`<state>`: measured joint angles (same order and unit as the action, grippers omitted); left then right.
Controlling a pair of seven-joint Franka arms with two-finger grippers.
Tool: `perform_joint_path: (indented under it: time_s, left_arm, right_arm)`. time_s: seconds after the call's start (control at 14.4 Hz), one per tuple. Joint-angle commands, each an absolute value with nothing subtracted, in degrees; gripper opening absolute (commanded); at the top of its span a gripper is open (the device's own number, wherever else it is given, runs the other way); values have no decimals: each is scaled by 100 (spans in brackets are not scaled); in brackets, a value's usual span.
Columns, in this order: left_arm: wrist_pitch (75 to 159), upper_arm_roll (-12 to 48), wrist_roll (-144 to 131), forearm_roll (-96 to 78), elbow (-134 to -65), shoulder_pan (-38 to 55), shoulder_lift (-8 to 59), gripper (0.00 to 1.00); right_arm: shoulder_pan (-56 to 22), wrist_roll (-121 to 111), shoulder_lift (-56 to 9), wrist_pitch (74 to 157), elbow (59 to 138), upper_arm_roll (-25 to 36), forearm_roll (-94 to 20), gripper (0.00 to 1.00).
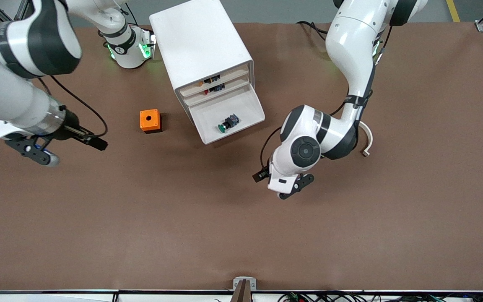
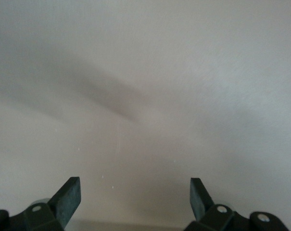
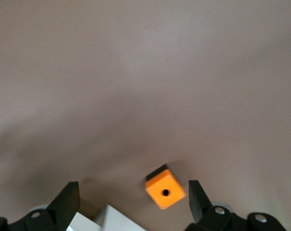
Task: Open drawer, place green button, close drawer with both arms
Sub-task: 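Push the drawer closed into the cabinet with the left gripper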
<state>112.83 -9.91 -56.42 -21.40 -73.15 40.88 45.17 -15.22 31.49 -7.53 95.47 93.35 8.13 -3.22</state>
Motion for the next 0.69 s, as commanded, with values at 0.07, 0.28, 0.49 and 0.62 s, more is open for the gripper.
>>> perform_joint_path:
  time_s: [0.07,0.28,0.49,0.62]
  left_arm:
    - [11864,-1055,-6204,-1952,-8119,4604,4377,100]
    - [11997,-1055,-6267,-1819,-8437,4973,4324,100]
    - [12006,-1063,-6267,-1811,-8455,5273,4298,100]
    - [12006,-1037,-6258,-1811,-8446,5396,4158,100]
  right_arm:
    - [-854,1666,-370,9282,9413,703,-264,100]
    - [-476,574,-176,9220,9457,703,-168,100]
    - [-413,159,78,9220,9510,703,227,100]
    - [-396,-69,298,9255,9623,703,360,100]
